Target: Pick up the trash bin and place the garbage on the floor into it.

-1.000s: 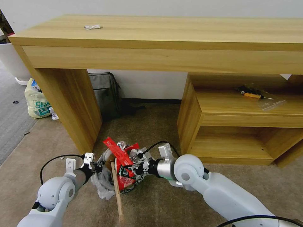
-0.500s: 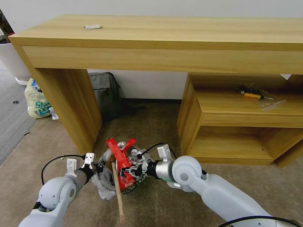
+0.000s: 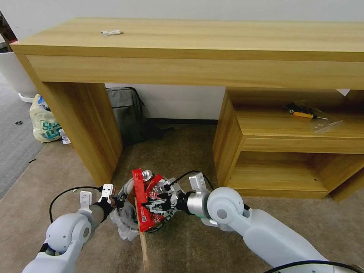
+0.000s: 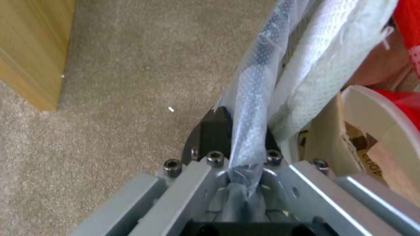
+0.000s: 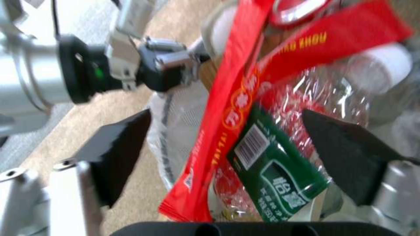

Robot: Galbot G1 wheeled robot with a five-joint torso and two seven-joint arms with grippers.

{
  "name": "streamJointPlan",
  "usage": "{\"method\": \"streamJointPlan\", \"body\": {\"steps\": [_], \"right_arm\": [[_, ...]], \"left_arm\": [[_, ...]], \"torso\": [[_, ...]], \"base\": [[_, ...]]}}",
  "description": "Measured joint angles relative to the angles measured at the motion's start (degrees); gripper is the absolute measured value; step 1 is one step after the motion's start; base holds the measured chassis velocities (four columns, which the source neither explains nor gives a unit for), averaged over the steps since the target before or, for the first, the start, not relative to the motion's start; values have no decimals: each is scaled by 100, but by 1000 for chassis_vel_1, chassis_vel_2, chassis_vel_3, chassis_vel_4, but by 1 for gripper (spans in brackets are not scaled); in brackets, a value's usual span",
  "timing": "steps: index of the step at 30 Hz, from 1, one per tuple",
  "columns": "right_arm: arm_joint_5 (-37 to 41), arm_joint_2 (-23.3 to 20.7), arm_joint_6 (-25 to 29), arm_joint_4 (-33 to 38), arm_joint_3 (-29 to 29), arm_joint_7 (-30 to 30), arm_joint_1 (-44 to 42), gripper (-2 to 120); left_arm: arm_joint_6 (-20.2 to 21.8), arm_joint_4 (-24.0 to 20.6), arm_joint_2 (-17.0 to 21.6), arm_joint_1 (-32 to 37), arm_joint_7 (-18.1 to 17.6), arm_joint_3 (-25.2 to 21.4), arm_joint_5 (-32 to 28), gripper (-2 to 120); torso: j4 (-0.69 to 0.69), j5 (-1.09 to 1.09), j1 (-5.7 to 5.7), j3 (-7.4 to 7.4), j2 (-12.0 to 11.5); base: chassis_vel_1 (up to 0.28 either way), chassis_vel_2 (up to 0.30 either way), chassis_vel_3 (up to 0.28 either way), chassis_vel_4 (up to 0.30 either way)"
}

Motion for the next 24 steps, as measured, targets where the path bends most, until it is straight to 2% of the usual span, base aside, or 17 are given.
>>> {"method": "streamJointPlan", "body": {"steps": [2,7,14,22,24], "right_arm": [[0,-42,1,139,105,-5,-43,99],[-46,-129,2,336,342,-17,-152,100],[-527,-298,234,603,731,-9,-388,100],[-1379,-271,1044,620,946,-186,-619,100],[-2006,-268,1550,512,993,-302,-769,100]], "left_arm": [[0,0,-3,11,1,-5,1,0],[0,-8,-4,15,2,-15,2,0],[0,2,-36,5,-1,-37,1,0],[0,-77,-76,170,-10,-290,10,0],[0,-115,-119,213,-19,-360,12,0]], "torso": [[0,0,0,0,0],[0,0,0,0,0],[-1,0,0,0,0],[2,0,0,0,0],[0,0,0,0,0]], "base": [[0,0,0,0],[0,0,0,0],[0,0,0,0],[0,0,0,0],[0,0,0,0]]}}
